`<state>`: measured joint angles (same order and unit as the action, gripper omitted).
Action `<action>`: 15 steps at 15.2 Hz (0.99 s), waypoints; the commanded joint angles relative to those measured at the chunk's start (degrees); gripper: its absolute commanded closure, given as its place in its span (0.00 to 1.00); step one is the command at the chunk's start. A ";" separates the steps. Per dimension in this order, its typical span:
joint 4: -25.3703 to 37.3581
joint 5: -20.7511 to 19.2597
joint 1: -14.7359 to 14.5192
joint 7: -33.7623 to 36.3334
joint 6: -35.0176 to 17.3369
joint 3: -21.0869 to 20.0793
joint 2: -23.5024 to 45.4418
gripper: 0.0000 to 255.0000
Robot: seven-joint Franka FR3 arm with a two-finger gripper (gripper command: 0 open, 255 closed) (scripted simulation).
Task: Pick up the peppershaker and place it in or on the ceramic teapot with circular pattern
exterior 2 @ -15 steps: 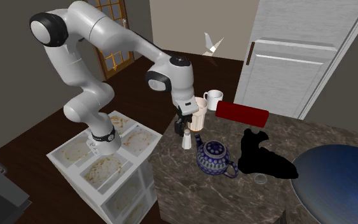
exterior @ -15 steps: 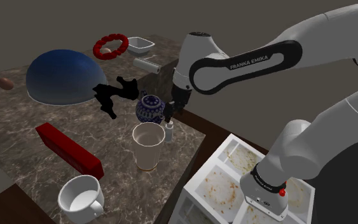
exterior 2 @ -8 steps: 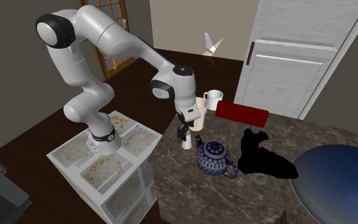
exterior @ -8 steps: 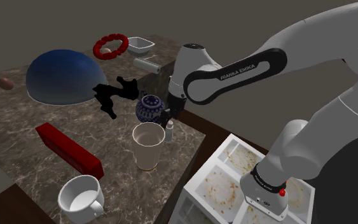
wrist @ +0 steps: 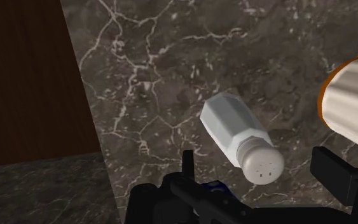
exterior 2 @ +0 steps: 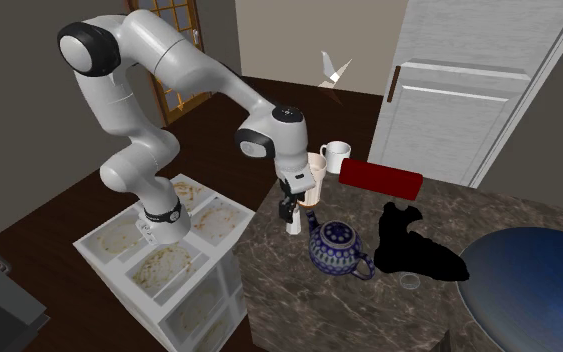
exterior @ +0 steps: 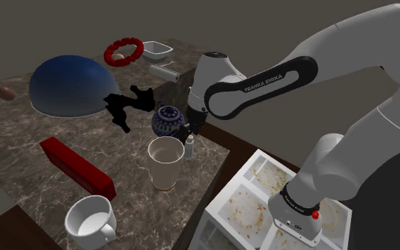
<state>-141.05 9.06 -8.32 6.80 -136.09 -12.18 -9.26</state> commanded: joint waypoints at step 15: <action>1.82 0.02 0.04 0.14 4.20 0.24 -2.40 1.00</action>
<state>-139.53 9.05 -8.21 6.75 -132.77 -11.90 -11.08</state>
